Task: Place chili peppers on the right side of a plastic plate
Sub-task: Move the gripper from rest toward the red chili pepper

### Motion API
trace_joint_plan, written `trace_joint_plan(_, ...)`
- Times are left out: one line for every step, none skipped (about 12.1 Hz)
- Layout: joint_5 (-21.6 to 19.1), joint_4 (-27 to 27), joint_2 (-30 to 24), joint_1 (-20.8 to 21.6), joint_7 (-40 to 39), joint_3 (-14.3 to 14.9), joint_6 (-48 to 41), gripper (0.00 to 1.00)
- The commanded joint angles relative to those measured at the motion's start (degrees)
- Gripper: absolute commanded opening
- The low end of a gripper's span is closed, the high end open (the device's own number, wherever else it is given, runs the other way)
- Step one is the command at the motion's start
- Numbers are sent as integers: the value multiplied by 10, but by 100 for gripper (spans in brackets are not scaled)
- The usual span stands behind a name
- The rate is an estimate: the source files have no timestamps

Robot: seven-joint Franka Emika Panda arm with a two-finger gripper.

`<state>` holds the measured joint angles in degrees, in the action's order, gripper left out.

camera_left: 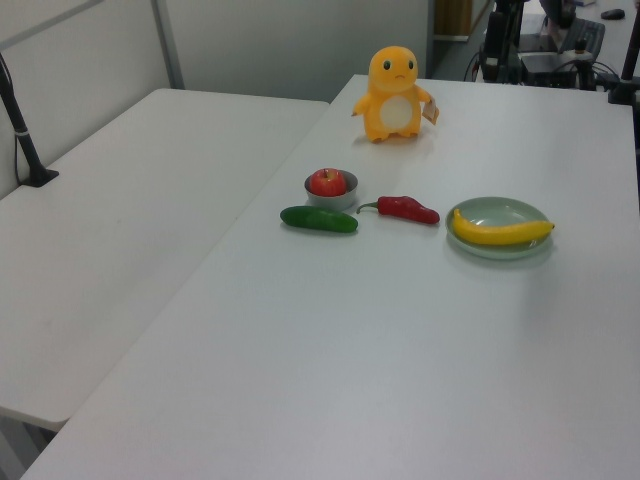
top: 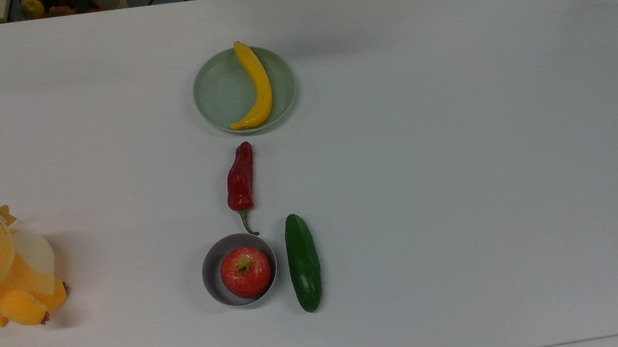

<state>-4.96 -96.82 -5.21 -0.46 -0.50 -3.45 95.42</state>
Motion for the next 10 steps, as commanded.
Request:
trace_joint_plan(-3, -7, 14, 13, 0, 11, 14, 100)
trace_joint_plan(-3, -7, 16, 14, 0, 10, 15, 100)
trace_joint_plan(-3, -7, 16, 14, 0, 10, 18, 100)
trace_joint_plan(-3, -7, 17, 13, 0, 10, 23, 100)
trace_joint_plan(-2, -7, 24, 13, 0, 10, 27, 100)
trace_joint_plan(0, -7, 37, 14, 0, 8, 30, 100)
trace_joint_plan(5, -7, 50, 14, 1, 6, 51, 100)
trace_joint_plan(10, -7, 64, 15, 1, 6, 70, 100)
trace_joint_plan(21, -7, 81, 22, 1, 6, 93, 100)
trace_joint_plan(30, -7, 94, 23, 3, 6, 120, 100)
